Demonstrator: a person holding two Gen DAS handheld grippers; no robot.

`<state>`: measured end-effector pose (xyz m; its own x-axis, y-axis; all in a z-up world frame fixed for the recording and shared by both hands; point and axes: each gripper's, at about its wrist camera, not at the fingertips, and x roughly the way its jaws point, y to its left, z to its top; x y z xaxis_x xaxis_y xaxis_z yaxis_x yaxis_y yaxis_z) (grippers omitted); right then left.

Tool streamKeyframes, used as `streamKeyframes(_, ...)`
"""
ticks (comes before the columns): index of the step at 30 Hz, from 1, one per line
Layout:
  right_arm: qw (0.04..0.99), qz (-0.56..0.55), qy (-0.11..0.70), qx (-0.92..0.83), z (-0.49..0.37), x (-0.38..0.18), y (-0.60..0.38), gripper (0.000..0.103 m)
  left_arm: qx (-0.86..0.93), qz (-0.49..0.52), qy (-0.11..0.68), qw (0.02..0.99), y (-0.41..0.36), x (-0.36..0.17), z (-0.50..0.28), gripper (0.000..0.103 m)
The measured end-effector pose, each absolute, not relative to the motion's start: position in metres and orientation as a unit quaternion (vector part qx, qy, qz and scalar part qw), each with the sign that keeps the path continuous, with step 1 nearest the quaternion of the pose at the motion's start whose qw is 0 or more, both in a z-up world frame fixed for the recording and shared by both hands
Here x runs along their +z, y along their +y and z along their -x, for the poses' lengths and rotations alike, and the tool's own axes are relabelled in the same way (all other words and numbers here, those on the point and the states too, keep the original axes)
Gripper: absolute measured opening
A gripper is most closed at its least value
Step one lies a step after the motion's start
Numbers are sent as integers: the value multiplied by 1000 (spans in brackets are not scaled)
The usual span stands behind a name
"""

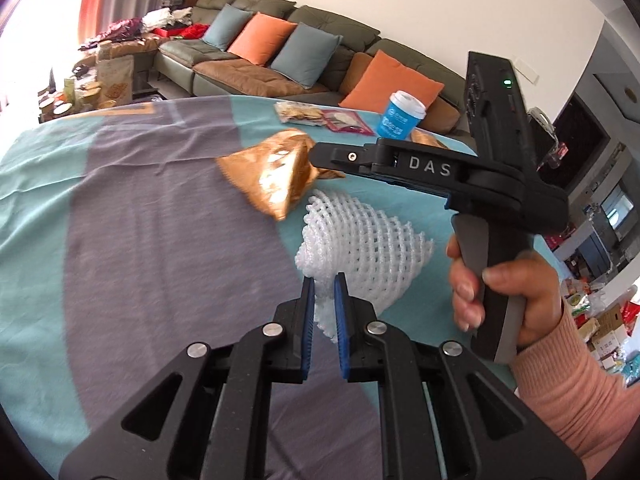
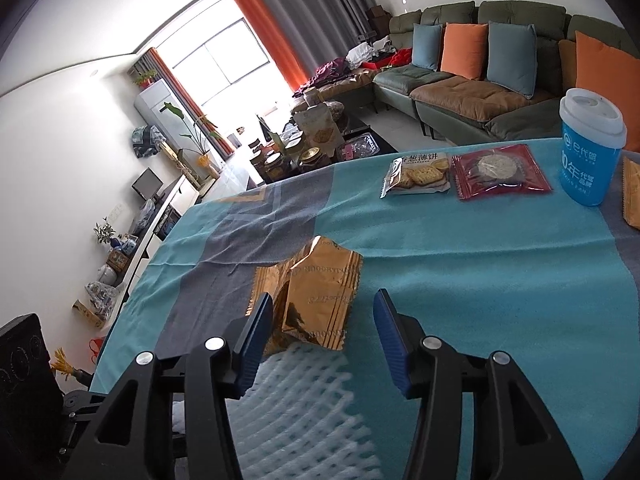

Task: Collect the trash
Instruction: 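Grasp the white foam net with left gripper while right grasps gold foil wrapper, then carry the foam net and gold foil wrapper over the teal bin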

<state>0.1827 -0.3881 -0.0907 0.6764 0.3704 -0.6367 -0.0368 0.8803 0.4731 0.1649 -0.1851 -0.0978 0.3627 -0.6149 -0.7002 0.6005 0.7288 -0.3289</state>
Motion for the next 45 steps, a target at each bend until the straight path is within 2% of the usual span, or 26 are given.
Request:
streamKeyframes(4, 883, -225, 393, 122, -188, -94, -385, 49, -359, 9, 424, 831, -161, -96, -155, 10)
streamKeyframes(6, 877, -237, 397, 129, -190, -97, -386, 38, -352, 11, 424, 834, -150, -95, -150, 10)
streamKeyframes(8, 876, -243, 396, 126, -190, -98, -387, 37, -345, 13, 420, 839, -139, -94, -145, 10)
streamKeyframes(11, 876, -251, 392, 126, -188, -98, -389, 30, -337, 24, 420, 842, -120, -94, -140, 10)
streamKeyframes(33, 899, -252, 322, 157, -129, -64, -351, 28, -248, 35, 382, 890, -25, -67, -113, 10)
streamKeyframes(45, 896, -236, 317, 199, -117, -54, -310, 28, -201, 46, 367, 907, 13, -58, -99, 10)
